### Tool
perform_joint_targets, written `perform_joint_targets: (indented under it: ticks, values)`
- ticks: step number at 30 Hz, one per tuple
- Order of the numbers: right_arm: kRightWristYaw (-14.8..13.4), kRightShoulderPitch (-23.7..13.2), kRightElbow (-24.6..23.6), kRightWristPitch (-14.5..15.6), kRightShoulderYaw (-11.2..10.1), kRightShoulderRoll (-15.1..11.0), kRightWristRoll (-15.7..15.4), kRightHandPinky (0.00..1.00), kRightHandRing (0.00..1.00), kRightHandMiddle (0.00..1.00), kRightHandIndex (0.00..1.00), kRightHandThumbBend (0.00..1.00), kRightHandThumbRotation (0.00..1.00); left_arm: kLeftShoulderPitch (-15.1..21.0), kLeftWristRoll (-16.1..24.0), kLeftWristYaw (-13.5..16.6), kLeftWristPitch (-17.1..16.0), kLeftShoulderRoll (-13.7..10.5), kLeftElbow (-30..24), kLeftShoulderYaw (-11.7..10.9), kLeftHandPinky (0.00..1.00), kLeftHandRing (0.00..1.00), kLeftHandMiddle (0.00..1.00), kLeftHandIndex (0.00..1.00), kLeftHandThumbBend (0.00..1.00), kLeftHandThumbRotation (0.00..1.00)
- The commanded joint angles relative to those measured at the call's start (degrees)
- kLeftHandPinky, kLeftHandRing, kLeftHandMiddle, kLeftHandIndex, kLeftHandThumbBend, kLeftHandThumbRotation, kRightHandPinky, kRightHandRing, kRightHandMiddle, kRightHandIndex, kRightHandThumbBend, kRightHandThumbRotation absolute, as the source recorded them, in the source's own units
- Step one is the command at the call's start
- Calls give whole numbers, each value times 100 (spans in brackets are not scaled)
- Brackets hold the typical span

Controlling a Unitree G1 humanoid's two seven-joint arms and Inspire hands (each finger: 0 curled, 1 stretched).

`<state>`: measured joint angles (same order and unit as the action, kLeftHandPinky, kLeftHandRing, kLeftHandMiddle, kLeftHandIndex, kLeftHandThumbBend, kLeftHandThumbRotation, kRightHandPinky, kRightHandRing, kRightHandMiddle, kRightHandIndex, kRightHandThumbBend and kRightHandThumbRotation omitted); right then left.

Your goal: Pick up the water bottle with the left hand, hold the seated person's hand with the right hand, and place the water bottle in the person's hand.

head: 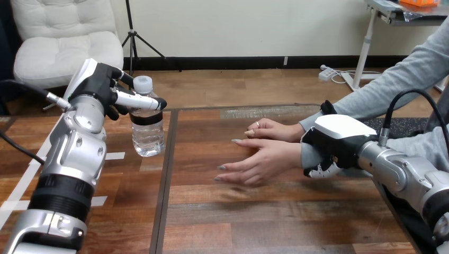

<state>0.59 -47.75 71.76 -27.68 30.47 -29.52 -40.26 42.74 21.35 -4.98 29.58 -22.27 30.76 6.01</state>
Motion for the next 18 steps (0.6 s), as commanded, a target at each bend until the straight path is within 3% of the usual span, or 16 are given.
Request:
perform_joint_targets:
  ticks: [1, 18]
  values:
    - [-99, -345, -141, -111, -208, -7, 187, 37, 43, 49, 54, 39, 7, 286, 102, 28, -157, -178, -382, 36, 27, 32, 39, 47, 65, 0]
    - [-13, -358, -247, -247, -282, -15, 258, 37, 43, 48, 53, 38, 8, 308, -84, 20, -80, -64, -393, -86, 24, 30, 37, 46, 63, 0]
